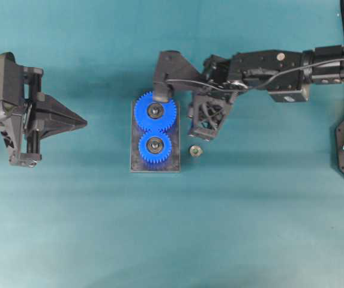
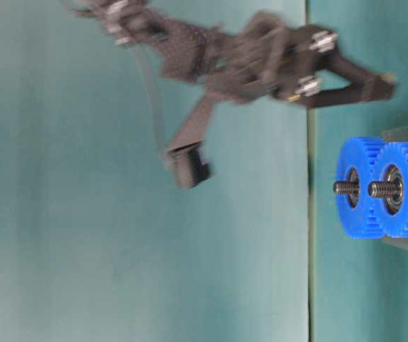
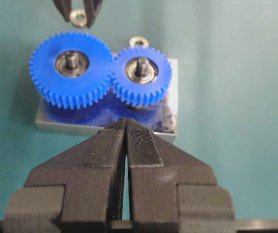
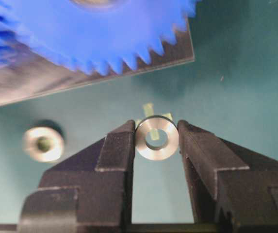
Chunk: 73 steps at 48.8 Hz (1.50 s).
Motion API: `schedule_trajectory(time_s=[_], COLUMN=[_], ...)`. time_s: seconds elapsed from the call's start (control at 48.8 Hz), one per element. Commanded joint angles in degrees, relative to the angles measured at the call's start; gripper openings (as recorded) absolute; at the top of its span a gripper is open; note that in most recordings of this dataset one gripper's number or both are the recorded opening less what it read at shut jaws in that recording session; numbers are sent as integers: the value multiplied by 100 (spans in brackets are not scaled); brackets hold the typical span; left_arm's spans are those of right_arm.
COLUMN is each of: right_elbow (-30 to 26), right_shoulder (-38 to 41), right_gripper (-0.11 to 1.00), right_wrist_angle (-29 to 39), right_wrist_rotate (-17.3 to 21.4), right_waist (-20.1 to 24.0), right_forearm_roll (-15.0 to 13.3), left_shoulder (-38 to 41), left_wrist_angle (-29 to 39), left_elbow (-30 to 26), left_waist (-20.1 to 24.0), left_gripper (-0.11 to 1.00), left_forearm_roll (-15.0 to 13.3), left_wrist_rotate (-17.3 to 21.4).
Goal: Insert the washer onto the shaft.
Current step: 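Carry the held washer over the upper blue gear's shaft, then lower the washer onto the upper gear shaft and open the right gripper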
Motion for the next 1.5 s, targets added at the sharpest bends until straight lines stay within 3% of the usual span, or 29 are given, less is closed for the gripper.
schedule_trajectory(time_s=[0.0, 0.267, 0.492, 0.697, 1.477], right_elbow=[-448, -1441, -1881, -2039, -2127], right_shoulder=[-158, 193, 510, 650, 791], right_gripper=[29, 29, 29, 29, 29], right_wrist_angle=[167, 589, 984, 1020, 1055], right_wrist_rotate=[-35, -246, -492, -492, -501], right_waist=[132, 352, 378, 316, 334], right_forearm_roll=[-70, -123, -176, -422, -413], left_shoulder=[26, 70, 79, 88, 88], left_wrist_angle=[-53, -211, -255, -264, -343], left_elbow=[-149, -123, -97, -88, -18], left_waist=[0, 0, 0, 0, 0], left_gripper=[0, 0, 0, 0, 0], left_forearm_roll=[18, 18, 18, 18, 18], left_wrist_rotate=[-9, -18, -9, -9, -9])
